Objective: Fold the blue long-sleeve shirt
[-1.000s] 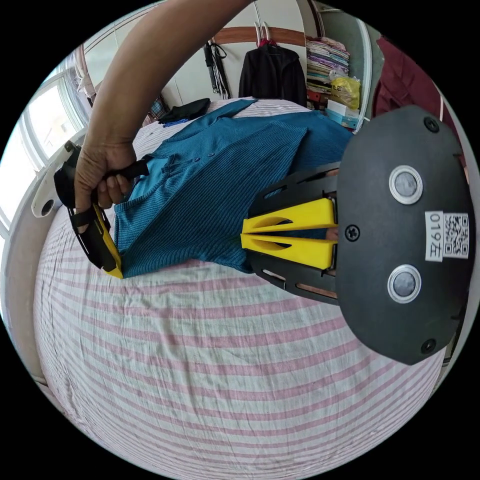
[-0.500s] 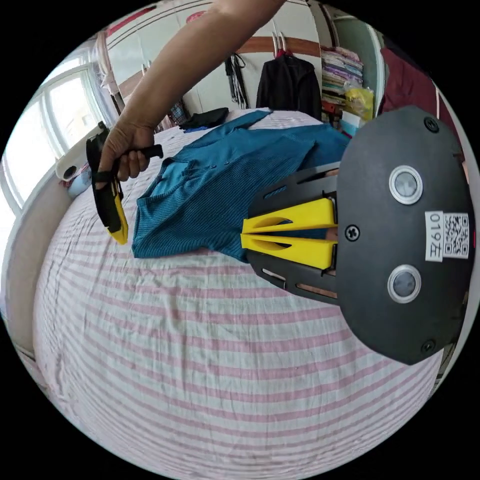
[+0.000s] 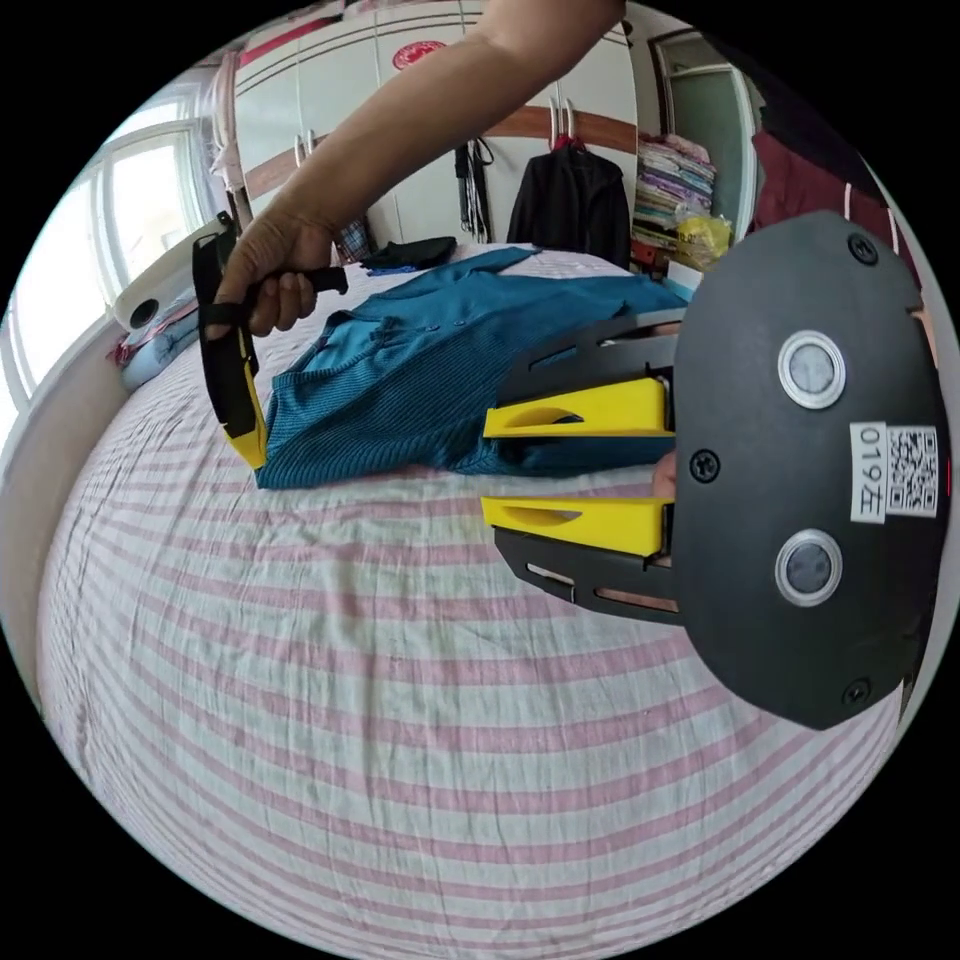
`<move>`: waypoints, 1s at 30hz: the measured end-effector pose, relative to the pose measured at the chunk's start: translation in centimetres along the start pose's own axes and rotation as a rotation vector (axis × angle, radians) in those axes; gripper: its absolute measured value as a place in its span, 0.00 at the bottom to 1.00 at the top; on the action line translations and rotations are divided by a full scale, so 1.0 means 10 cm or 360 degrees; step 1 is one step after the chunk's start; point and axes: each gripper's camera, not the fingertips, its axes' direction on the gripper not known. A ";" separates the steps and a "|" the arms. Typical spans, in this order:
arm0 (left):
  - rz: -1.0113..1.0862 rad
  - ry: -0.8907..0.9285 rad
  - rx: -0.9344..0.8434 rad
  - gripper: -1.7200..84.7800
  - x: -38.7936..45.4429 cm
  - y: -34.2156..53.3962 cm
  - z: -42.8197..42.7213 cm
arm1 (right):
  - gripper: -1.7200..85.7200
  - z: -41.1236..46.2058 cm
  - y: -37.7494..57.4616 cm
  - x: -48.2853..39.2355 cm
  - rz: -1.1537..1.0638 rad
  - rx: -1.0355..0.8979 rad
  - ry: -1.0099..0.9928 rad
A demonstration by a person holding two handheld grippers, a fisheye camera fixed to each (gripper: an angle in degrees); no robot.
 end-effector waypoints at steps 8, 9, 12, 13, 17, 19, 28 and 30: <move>-0.0041 0.0117 -0.0029 0.10 -0.15 -0.10 -0.17 | 0.08 0.08 -0.11 0.05 0.0024 -0.0075 0.0010; -0.0021 0.0109 -0.0052 0.10 -0.14 -0.13 -0.16 | 0.08 0.08 -0.11 0.05 0.0025 -0.0081 0.0011; -0.0074 0.0196 -0.0010 0.09 -0.19 -0.17 -0.21 | 0.07 0.08 -0.12 0.08 0.0056 -0.0066 0.0009; -0.0098 0.0221 0.0004 0.09 -0.22 -0.17 -0.24 | 0.06 0.06 -0.12 0.11 0.0074 -0.0048 -0.0005; -0.0144 0.0177 -0.0006 0.07 -0.33 -0.11 -0.42 | 0.06 0.03 -0.11 0.16 0.0083 -0.0019 -0.0059; -0.0135 0.0135 -0.0031 0.07 -0.34 -0.09 -0.46 | 0.07 0.05 -0.14 0.14 0.0062 -0.0031 -0.0045; -0.0049 0.0128 -0.0119 0.08 -0.28 -0.41 -0.34 | 0.08 0.19 -0.21 0.09 0.0078 -0.0118 -0.0011; -0.0051 0.0142 -0.0158 0.07 -0.28 -0.46 -0.31 | 0.07 0.21 -0.21 0.09 0.0072 -0.0136 -0.0011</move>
